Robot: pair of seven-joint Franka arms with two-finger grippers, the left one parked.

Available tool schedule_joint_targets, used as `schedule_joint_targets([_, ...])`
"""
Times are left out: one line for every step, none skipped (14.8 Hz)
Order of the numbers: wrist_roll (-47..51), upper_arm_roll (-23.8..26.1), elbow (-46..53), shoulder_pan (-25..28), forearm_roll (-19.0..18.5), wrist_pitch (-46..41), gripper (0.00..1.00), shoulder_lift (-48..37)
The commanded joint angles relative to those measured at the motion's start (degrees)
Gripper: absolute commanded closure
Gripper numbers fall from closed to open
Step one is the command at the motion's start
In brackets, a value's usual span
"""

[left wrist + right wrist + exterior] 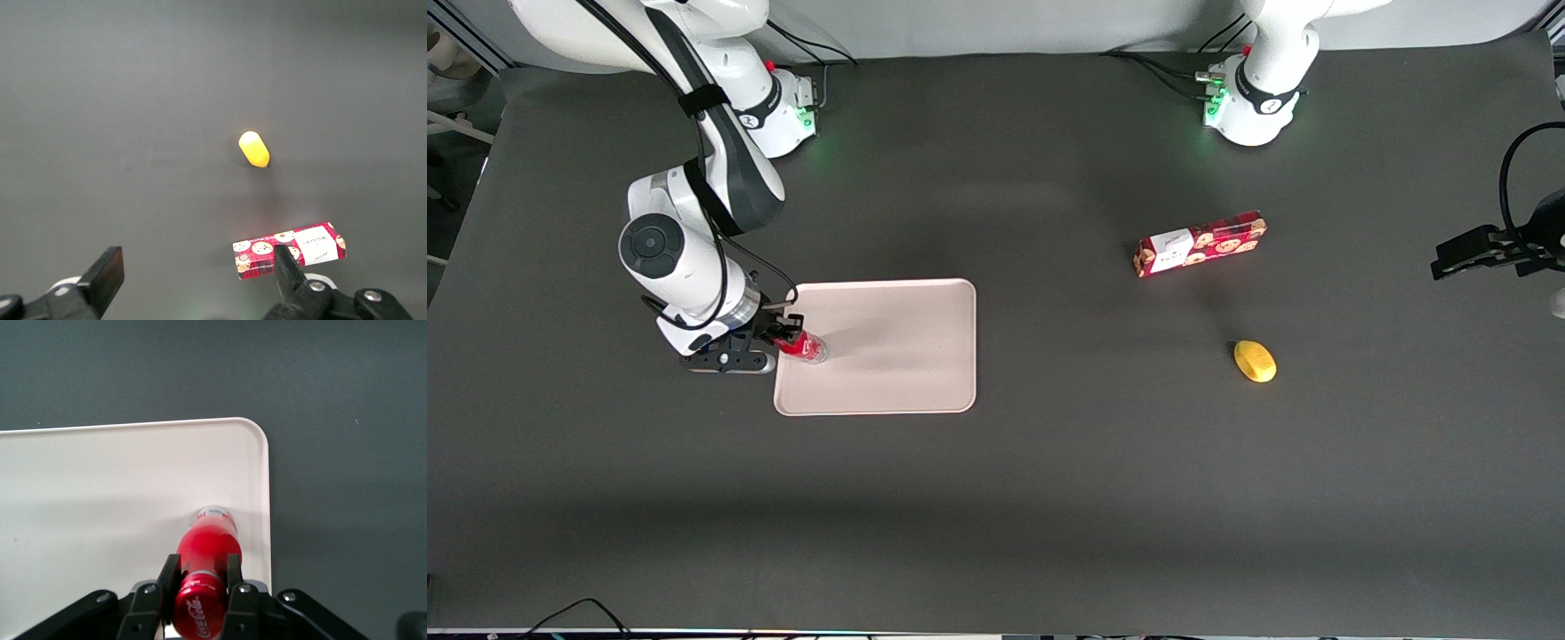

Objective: Place coke bottle on tray
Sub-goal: 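Open the right gripper to release the bottle onto the tray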

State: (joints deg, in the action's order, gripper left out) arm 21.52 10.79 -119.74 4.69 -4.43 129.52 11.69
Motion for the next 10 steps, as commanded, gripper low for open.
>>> schedule_joint_targets([2.47,-0.16,0.2,-0.3,-1.29,0.55,0.01,-0.88])
schedule_joint_targets([2.74,-0.16,0.3,-0.3,-1.29,0.55,0.0,-0.71])
schedule_joint_targets([2.74,-0.16,0.47,-0.3,-1.29,0.47,0.0,-0.7])
schedule_joint_targets([2.74,-0.16,0.65,-0.3,-1.29,0.38,0.0,-0.7])
schedule_joint_targets([2.74,-0.16,1.34,-0.3,-1.29,0.03,0.0,-0.7])
schedule_joint_targets([2.74,-0.16,2.4,-0.3,-1.29,-1.1,0.0,-0.88])
schedule_joint_targets([2.74,-0.16,4.84,-0.3,-1.29,-3.9,0.0,-0.97])
schedule_joint_targets([2.74,-0.16,8.0,-0.3,-1.29,-8.02,0.0,-1.05])
schedule_joint_targets([2.48,-0.16,11.42,-0.3,-1.29,-11.89,0.0,-1.32])
schedule_joint_targets([1.87,-0.16,14.42,-0.3,-1.29,-14.71,0.0,-1.67])
